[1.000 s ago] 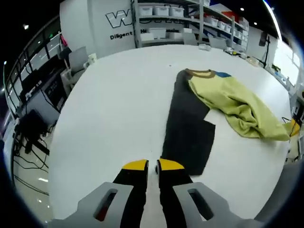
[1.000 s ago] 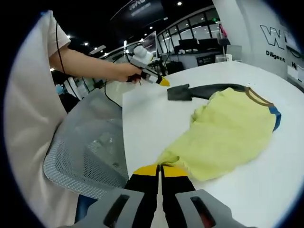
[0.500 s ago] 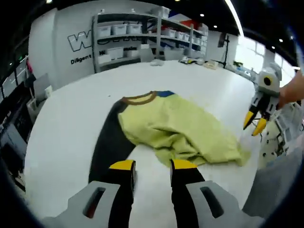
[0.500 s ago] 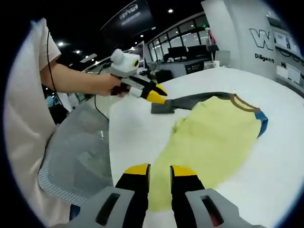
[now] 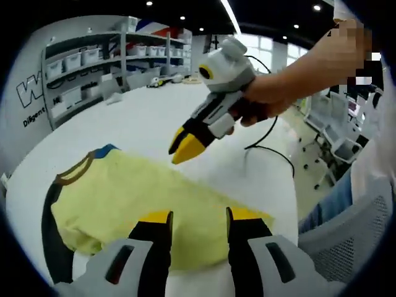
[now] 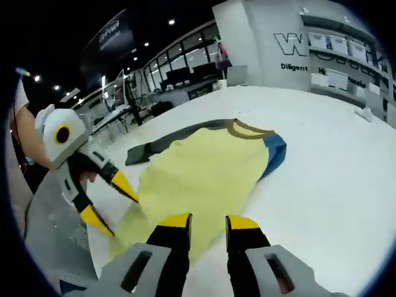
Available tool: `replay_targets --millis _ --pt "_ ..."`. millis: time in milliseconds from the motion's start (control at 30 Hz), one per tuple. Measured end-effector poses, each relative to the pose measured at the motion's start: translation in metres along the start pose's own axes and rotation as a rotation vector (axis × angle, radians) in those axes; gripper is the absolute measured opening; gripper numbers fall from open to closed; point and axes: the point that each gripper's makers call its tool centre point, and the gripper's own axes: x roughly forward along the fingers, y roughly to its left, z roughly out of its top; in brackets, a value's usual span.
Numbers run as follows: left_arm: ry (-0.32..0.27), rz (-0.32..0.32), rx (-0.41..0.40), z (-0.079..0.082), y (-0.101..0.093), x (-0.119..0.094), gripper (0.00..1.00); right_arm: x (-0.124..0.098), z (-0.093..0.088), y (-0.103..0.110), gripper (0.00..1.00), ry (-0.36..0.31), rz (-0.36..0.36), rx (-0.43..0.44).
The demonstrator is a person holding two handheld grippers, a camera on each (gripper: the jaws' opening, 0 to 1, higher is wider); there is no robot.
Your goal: Fold the garment on the visible template until the final outline fits inside the template.
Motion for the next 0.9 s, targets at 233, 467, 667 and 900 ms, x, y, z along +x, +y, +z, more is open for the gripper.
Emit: replay_targets --millis 233,467,667,900 --pt "0.014 -0.019 0.035 0.005 -0.01 0.007 0.36 0.029 -0.003 -0.017 0.25 0.053 0.023 0.097" --pt "0.035 0.1 -0.066 0.001 0.043 -0.007 0.35 0.04 -0.001 -0.003 0.02 0.096 0.064 0.072" --pt "0.026 0.144 -0.114 0.004 0.073 -0.013 0.4 0.042 0.047 0.035 0.0 -0.026 0.172 0.017" --pt "0.015 0.152 -0.227 0.0 0.08 0.0 0.41 0.057 0.072 0.077 0.0 -0.038 0.309 0.018"
